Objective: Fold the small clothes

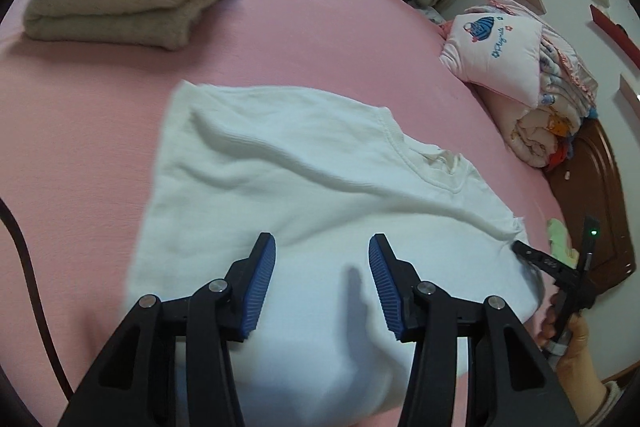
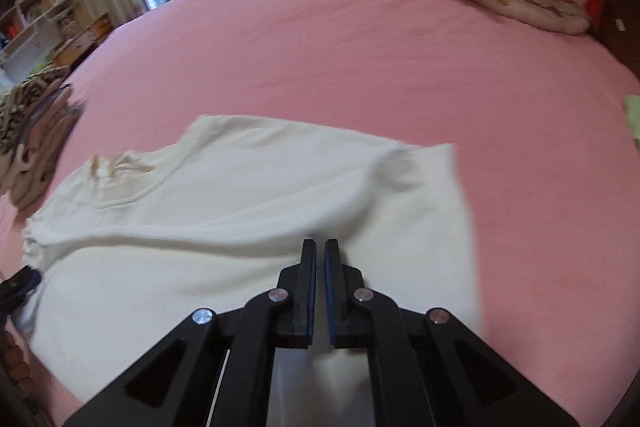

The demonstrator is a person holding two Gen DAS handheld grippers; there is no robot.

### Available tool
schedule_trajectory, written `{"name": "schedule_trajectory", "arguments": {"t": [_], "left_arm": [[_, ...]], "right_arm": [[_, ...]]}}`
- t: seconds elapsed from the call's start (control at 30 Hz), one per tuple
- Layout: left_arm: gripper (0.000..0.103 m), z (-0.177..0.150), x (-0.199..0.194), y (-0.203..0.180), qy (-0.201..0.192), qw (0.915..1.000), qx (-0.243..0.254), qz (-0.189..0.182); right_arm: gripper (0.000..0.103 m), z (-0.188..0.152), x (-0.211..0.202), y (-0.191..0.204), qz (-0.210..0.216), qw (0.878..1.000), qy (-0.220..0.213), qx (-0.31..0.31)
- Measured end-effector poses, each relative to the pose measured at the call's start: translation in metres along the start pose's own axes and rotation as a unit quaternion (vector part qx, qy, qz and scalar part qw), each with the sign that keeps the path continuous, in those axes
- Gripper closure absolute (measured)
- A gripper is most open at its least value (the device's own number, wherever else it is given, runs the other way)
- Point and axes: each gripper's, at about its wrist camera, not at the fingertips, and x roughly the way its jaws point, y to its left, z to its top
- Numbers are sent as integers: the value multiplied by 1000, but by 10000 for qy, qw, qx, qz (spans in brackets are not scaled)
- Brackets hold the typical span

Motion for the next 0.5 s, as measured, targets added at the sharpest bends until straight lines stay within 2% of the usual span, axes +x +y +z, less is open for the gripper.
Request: {"name": "schedule_trajectory", "arguments": {"t": [0.17, 0.37, 0.47, 0.5], "left_arm": [[50, 3, -31, 19, -123, 9990, -283, 322], [42, -2, -72, 17, -161, 9951, -350, 905], [42, -9, -90, 15, -90, 9946, -400, 952], [42, -11, -97, 12, -83, 9945, -422, 959]], "right_arm": [[101, -4, -26, 0, 66, 9998, -103, 152], [101, -14, -68, 44, 449, 9986, -279, -50], [100, -19, -89, 66, 576, 9975, -335, -213], [97, -20, -94, 72, 544, 9977, -325, -254]]}}
